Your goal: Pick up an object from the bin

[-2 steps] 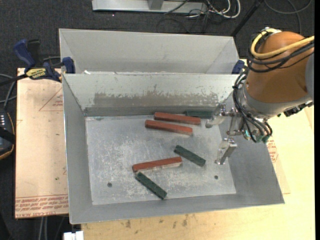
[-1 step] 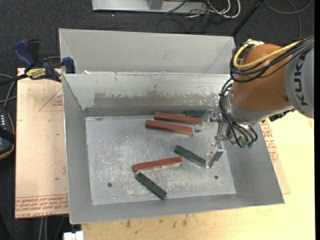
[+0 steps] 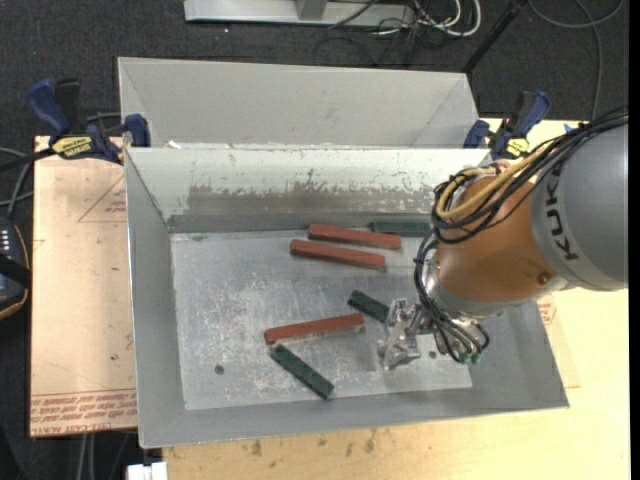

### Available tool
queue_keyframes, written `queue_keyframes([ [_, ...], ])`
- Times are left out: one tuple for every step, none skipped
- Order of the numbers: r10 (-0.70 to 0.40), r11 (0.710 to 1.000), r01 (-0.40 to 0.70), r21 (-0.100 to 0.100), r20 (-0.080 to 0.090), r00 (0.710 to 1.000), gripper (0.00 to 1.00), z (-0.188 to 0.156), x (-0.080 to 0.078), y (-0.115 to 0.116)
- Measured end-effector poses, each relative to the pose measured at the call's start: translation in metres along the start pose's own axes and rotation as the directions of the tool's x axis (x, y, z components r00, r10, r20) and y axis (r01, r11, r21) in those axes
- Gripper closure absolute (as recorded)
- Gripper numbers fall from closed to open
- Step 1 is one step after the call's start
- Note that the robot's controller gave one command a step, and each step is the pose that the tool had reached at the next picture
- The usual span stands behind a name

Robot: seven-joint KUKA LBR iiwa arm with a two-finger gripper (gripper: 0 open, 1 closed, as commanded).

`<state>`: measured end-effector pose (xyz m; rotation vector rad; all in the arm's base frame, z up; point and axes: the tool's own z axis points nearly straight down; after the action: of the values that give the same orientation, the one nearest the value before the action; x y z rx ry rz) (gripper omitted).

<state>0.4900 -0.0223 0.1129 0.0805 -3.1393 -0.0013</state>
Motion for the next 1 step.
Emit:
queue_keyframes([
  [-0.001, 1.000, 0.001, 0.000, 0.000, 1.000, 0.00, 0.0000, 0.0000, 0.0001],
])
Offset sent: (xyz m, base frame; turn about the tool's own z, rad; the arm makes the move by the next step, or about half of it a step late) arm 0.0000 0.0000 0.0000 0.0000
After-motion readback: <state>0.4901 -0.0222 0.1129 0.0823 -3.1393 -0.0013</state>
